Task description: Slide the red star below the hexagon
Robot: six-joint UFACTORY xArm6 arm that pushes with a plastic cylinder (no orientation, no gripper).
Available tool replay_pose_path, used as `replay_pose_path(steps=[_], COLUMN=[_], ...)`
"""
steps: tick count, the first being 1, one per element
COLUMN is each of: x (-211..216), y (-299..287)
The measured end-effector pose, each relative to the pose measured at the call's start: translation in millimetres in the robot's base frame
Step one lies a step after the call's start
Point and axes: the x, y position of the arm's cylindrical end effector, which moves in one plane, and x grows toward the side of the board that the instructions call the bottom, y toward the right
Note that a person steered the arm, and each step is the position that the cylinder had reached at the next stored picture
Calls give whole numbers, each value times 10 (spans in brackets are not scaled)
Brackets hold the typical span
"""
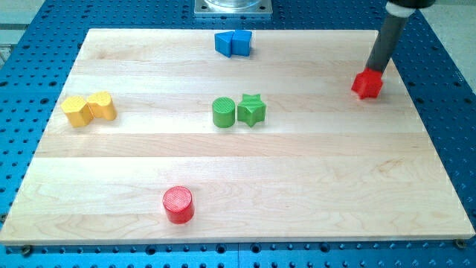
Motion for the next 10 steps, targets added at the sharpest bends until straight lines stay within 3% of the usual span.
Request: replay_pose_path(steps=[2,3,4,5,8,10], x=[951,1131,1440,1471,1566,1556], y=[-867,-419,-387,-1116,-4020,-4297])
